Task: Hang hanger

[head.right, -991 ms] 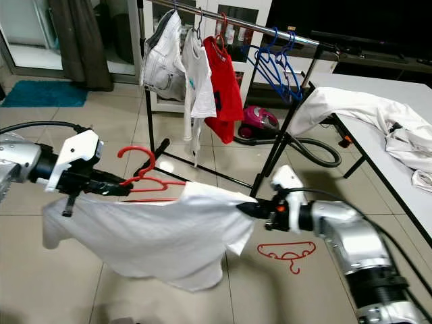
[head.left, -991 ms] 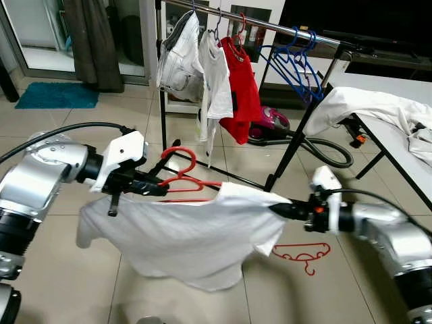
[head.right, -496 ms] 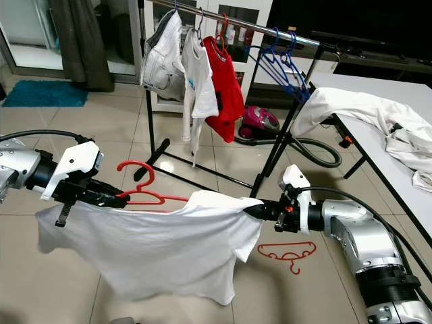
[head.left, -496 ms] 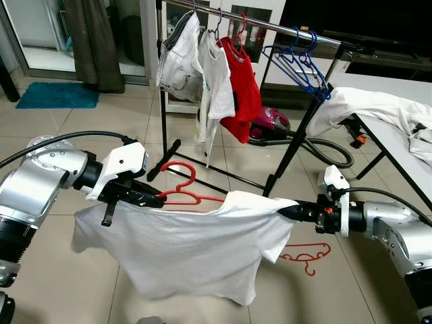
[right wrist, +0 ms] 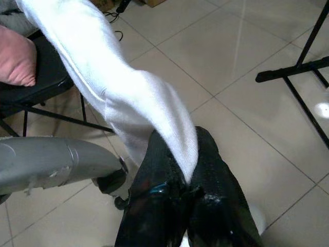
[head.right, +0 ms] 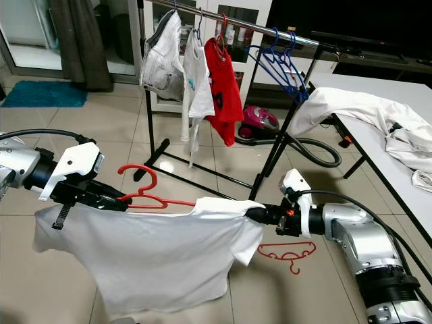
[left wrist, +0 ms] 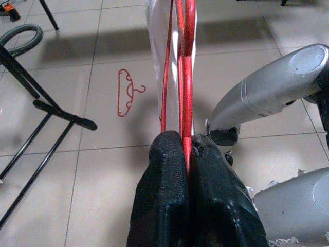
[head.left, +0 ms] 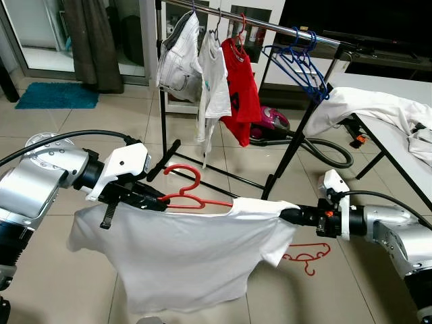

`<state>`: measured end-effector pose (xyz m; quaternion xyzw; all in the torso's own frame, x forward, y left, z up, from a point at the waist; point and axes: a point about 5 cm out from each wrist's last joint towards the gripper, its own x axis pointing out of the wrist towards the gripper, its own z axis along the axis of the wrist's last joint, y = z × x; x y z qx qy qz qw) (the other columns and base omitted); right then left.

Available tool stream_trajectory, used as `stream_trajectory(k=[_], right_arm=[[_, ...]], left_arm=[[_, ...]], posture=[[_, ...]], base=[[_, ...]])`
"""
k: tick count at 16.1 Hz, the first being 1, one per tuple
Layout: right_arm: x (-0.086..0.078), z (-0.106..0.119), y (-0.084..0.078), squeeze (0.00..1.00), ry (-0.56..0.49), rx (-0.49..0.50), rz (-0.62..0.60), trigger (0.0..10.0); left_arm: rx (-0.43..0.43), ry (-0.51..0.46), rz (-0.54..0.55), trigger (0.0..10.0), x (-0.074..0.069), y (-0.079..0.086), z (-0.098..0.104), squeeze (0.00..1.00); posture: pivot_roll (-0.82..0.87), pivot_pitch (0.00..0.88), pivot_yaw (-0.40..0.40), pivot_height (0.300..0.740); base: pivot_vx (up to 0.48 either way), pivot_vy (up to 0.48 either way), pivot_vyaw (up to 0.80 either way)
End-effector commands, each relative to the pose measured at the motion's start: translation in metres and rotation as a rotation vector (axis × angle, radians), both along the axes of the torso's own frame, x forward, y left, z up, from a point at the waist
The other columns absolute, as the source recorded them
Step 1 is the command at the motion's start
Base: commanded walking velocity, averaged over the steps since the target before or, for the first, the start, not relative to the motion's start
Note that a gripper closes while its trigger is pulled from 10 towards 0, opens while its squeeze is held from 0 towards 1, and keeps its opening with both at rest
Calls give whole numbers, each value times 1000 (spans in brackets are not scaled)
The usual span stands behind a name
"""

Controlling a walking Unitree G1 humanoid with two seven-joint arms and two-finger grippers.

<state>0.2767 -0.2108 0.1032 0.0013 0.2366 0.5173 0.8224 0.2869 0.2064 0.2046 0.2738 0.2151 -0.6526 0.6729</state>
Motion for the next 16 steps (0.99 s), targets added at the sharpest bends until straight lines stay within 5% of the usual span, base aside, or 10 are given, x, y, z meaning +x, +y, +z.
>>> stream_trajectory(k=[1,7,12,13,16], right_arm=[[-1,0,-1,1000,5,-23,-3,10000],[-7,0,-6,1000,26,-28,38,10000],[-6,17,-35,1000,-22,-105,25,10000],[-3,37,-30,1000,-90,-68,62,10000],[-1,54,5,1000,-201,-51,182,10000]], left_arm=[[-19,-25,-16,0,1,-3,8,0],[-35,-20,25,0,6,0,8,0],[-20,-20,63,0,9,6,5,0],[-17,-28,55,0,10,5,5,0],[-3,-50,26,0,11,-3,3,0]], posture=[[66,0,-94,740],[64,0,-90,740],[62,0,-89,740],[58,0,-87,740],[58,0,-85,740]], base=[[0,0,0],[0,0,0],[0,0,0],[0,0,0],[0,0,0]])
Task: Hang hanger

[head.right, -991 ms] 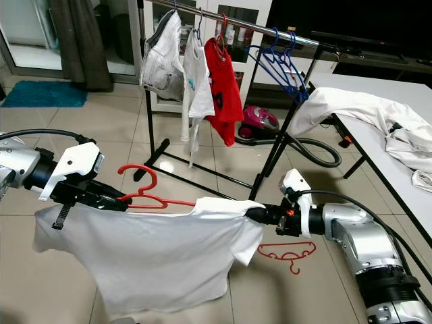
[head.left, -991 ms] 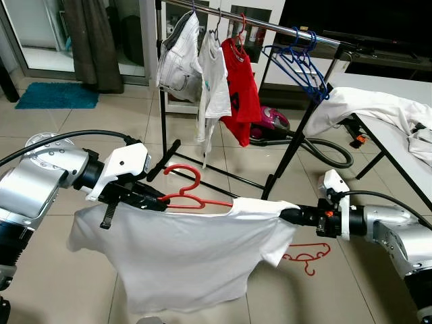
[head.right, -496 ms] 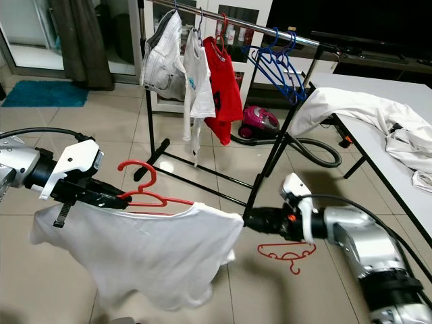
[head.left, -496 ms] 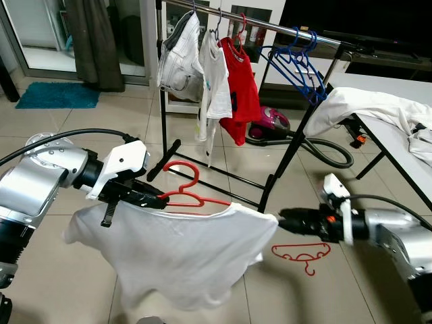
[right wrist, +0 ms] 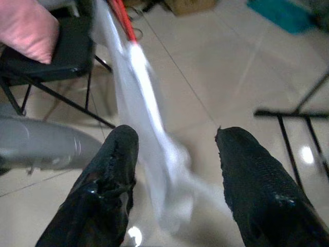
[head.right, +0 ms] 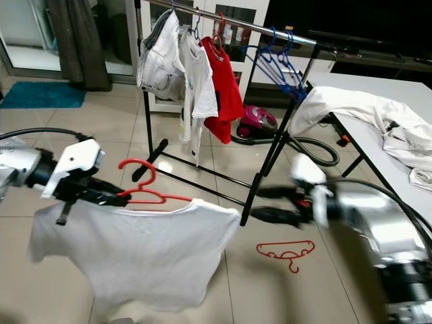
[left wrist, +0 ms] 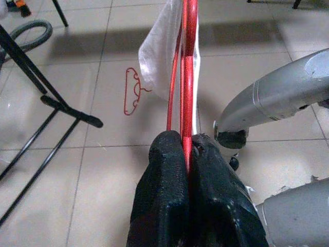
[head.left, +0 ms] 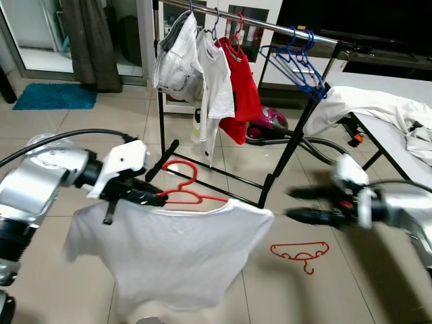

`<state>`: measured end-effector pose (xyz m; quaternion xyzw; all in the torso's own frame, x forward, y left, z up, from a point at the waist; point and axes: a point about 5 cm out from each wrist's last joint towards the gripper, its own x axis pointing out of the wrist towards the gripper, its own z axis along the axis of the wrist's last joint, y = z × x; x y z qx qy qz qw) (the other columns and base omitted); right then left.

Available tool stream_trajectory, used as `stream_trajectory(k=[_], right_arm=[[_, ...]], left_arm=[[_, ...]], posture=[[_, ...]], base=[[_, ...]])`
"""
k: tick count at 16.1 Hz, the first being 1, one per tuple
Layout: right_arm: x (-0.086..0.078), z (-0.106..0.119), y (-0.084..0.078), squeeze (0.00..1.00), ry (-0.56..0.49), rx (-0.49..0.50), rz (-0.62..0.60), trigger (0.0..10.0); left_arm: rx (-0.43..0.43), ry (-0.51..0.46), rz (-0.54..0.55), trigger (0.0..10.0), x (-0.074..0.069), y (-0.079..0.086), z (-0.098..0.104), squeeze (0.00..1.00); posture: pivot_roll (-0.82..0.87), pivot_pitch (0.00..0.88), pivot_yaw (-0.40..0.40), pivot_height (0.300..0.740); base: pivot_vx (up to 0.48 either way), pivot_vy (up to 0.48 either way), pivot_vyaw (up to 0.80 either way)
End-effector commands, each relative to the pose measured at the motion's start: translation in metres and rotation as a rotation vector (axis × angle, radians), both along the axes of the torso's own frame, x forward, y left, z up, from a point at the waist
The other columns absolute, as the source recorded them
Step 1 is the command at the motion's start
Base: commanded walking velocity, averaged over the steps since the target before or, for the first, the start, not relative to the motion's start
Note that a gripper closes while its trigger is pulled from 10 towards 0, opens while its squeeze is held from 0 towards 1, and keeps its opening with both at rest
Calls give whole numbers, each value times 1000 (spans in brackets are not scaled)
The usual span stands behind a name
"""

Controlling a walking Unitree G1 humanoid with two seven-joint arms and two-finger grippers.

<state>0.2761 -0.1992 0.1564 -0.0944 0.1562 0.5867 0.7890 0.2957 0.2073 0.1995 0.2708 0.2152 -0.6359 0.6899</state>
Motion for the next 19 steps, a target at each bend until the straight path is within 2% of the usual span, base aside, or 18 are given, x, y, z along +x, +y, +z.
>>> stream_trajectory(k=[1,2,3,7,8,9,10,13,15,19], right_arm=[[2,3,13,1000,-35,-5,24,10000],[6,3,32,325,-73,-2,28,10000],[9,2,44,0,-97,-2,17,10000],[11,-6,70,0,-67,15,-15,10000],[11,-7,76,0,-63,23,-13,6510],[11,-7,78,0,-60,26,-13,6510],[10,-7,83,0,-54,28,-9,0],[8,-11,95,0,-35,6,-6,0],[11,-12,101,0,-36,-15,-40,0],[9,-13,111,0,-14,-22,-31,0]], left_arm=[[3,-49,-24,0,5,-8,7,0],[12,-71,-25,0,8,-12,6,0],[22,-92,-29,0,11,-16,5,0],[100,-162,-63,0,15,-26,2,0],[91,-156,-73,0,15,-30,1,0],[90,-155,-77,0,16,-31,1,0],[95,-158,-83,0,16,-33,-1,0],[109,-170,-93,0,17,-37,-4,0],[118,-178,-99,0,18,-39,-4,0],[112,-186,-111,0,19,-45,-5,0]], posture=[[59,0,-87,740],[59,0,-86,740],[60,0,-87,740],[60,0,-86,740],[58,0,-86,740],[58,0,-86,740],[55,0,-86,740],[55,0,-86,740],[54,0,-92,740],[54,0,-95,740]], base=[[0,0,0],[0,0,0],[0,0,0],[0,0,0],[0,0,0],[0,0,0],[0,0,0],[0,0,0],[0,0,0],[0,0,0]])
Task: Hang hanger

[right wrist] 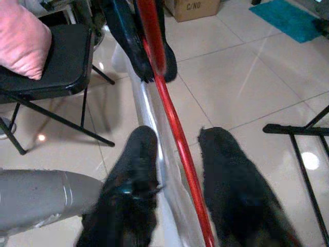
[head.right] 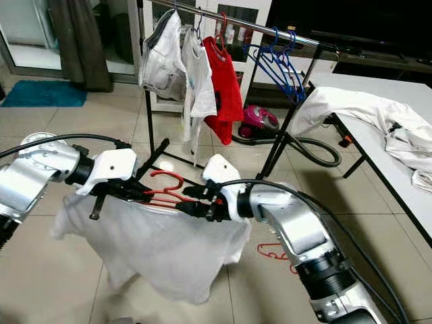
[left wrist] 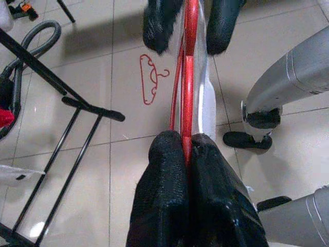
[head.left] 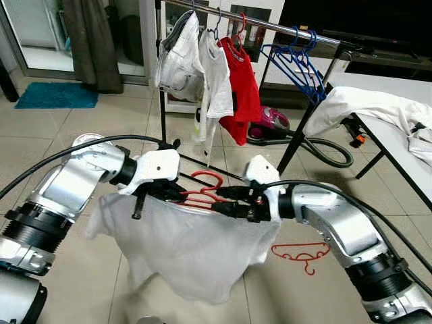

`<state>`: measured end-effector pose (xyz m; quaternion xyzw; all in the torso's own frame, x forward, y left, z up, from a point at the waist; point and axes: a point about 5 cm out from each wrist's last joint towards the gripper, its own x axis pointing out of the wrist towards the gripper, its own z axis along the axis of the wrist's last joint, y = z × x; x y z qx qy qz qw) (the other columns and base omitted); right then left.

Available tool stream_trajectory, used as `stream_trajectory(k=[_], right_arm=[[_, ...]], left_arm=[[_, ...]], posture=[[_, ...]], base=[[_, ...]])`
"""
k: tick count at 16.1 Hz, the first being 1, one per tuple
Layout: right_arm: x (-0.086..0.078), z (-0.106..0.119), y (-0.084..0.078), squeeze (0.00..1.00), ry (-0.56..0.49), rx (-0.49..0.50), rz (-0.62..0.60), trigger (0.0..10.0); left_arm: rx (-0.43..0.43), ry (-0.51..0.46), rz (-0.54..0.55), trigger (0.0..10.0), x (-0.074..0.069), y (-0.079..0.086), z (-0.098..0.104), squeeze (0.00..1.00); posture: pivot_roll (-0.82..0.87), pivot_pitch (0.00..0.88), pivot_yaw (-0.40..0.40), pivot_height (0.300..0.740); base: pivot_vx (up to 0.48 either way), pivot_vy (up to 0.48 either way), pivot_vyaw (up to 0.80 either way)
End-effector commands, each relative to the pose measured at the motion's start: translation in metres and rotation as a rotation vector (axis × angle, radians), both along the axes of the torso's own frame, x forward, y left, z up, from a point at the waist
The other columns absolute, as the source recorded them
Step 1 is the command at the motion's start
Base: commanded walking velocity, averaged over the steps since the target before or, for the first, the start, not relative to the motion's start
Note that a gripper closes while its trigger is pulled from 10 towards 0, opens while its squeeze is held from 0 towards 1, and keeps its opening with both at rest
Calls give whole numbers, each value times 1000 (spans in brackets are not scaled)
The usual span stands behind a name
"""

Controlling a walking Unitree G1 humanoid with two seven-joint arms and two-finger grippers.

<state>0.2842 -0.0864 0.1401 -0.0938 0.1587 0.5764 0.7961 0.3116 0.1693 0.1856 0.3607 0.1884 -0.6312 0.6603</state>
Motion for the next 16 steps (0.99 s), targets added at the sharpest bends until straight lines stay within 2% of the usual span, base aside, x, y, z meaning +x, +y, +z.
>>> stream_trajectory(k=[1,7,13,14,15,16], right_arm=[[1,1,-1,0,-5,-25,-12,0],[0,-1,6,0,27,2,-39,0],[0,1,5,0,10,11,-38,0],[0,1,5,0,8,12,-37,0],[1,2,4,0,0,12,-38,0],[2,2,1,0,-12,4,-39,0]], left_arm=[[4,-46,-32,0,3,-8,9,0],[-1,-51,-43,0,3,-13,9,0],[-31,-80,-40,0,4,-14,10,0],[-35,-85,-40,10000,4,-14,10,0],[-82,-88,-4,10000,7,-16,13,1000],[-133,-71,6,10000,8,-17,18,1000]], posture=[[54,0,-95,740],[55,0,-99,740],[55,0,-104,740],[55,0,-104,740],[56,0,-105,740],[55,0,-105,740]], base=[[0,0,0],[0,0,0],[0,0,0],[0,0,0],[0,0,0],[0,0,0]])
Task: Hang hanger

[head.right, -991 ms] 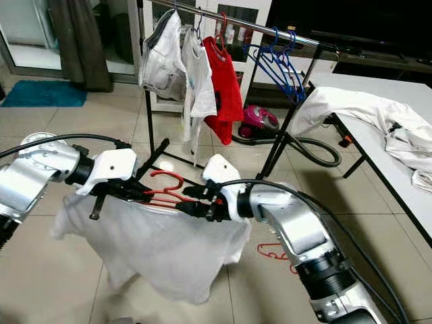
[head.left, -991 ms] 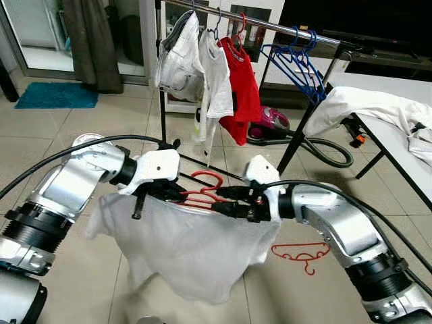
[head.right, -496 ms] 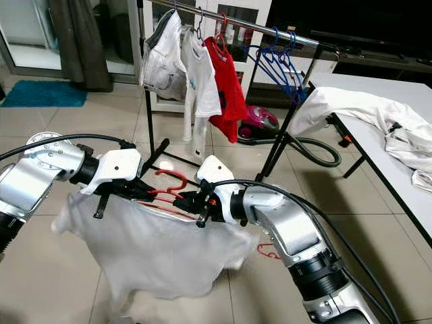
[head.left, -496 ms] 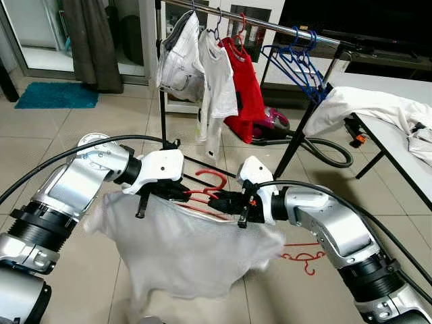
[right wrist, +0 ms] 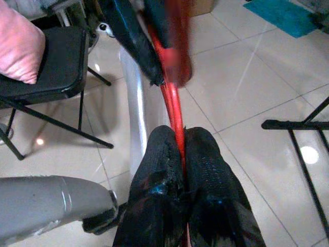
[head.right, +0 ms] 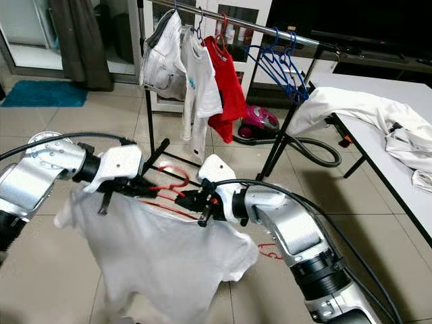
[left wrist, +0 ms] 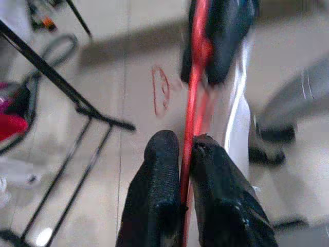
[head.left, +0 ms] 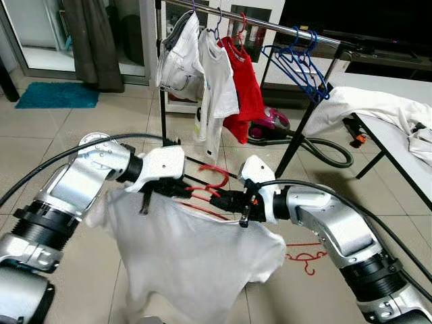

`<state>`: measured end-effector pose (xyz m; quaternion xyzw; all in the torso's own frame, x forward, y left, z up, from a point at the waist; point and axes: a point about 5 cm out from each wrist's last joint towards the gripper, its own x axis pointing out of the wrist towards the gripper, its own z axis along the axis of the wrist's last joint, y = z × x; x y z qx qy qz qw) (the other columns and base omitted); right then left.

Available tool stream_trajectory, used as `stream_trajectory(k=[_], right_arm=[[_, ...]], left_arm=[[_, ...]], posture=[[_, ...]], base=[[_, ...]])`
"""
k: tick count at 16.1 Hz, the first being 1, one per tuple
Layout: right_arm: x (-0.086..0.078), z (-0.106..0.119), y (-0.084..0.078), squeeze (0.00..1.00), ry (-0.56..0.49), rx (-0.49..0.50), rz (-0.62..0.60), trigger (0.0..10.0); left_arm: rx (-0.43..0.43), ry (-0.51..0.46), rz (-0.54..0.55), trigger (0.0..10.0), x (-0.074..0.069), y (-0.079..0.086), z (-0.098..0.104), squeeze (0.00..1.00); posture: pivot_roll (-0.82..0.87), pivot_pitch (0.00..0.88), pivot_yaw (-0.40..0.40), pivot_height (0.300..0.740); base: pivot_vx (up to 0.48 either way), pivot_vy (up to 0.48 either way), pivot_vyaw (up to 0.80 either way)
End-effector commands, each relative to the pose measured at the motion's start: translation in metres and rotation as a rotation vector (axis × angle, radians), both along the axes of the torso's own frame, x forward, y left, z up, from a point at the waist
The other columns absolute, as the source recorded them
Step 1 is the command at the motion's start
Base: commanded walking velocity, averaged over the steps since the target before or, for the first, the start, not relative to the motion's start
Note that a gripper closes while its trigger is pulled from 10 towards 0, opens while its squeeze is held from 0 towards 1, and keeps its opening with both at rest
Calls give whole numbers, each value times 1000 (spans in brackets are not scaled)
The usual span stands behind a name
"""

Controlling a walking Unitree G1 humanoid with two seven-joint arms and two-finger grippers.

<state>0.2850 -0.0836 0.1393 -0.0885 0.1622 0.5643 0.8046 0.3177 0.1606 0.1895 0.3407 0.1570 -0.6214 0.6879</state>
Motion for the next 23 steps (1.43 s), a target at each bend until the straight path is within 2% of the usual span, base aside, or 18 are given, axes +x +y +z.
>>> stream_trajectory(k=[1,2,4,5,6,7,8,12,13,15,16,17,18,19,20,21,22,23], right_arm=[[2,3,-4,0,-24,-5,-9,0],[4,2,-8,0,-31,-22,-17,0],[5,1,-11,0,-34,-32,-25,0],[5,0,-13,0,-36,-43,-31,0],[5,-1,-14,0,-37,-48,-33,0],[7,-6,-20,0,-58,-92,-75,0],[8,-6,-20,0,-61,-93,-88,0],[14,-4,-26,0,-109,-89,-185,0],[17,-2,-31,0,-118,-69,-258,0],[17,-2,-36,0,-103,-55,-316,0],[16,-4,-38,0,-92,-52,-364,0],[15,-10,-50,0,-103,-110,-548,10000],[14,-13,-55,0,-90,-137,-619,10000],[11,-12,-57,0,-107,-102,-695,10000],[9,-6,-57,0,-141,-29,-737,10000],[8,-4,-59,0,-157,-3,-774,10000],[4,-3,-63,0,-159,60,-841,10000],[1,-3,-64,0,-164,108,-896,10000]], left_arm=[[-71,-34,-30,10000,1,-8,16,1000],[-133,-45,-28,10000,2,-8,24,1000],[-185,-58,-20,10000,4,-7,32,1000],[-208,-59,-19,10000,4,-5,35,314],[-216,-57,-18,10000,4,-4,36,0],[-275,-61,23,10000,1,4,44,0],[-286,-62,37,10000,1,6,45,0],[-253,-138,154,10000,-1,24,44,0],[-268,-219,287,10000,-1,35,43,0],[-313,-278,422,10000,1,42,40,0],[-370,-330,512,10000,3,42,39,0],[-529,-352,733,10000,-2,34,29,0],[-590,-341,815,10000,-8,30,22,0],[-593,-351,950,10000,-23,27,4,0],[-580,-350,1055,10000,-33,27,-10,0],[-578,-349,1098,10000,-37,28,-17,0],[-548,-399,1175,10000,-50,27,-31,0],[-547,-399,1246,10000,-58,25,-38,0]], posture=[[55,0,-105,740],[55,0,-105,740],[54,0,-106,740],[55,0,-106,740],[55,0,-106,740],[56,0,-107,740],[56,0,-107,740],[61,0,-114,740],[62,0,-117,740],[60,0,-117,740],[63,0,-119,740],[58,0,-112,740],[58,0,-111,740],[58,10,-109,740],[62,16,-112,740],[62,16,-112,740],[66,23,-118,740],[67,23,-117,740]], base=[[0,0,0],[0,0,0],[0,0,0],[0,0,0],[0,0,0],[0,0,0],[0,0,0],[0,0,0],[0,0,0],[0,0,0],[0,0,0],[0,0,0],[0,0,0],[0,0,0],[0,0,0],[0,0,0],[0,0,0],[0,0,0]])
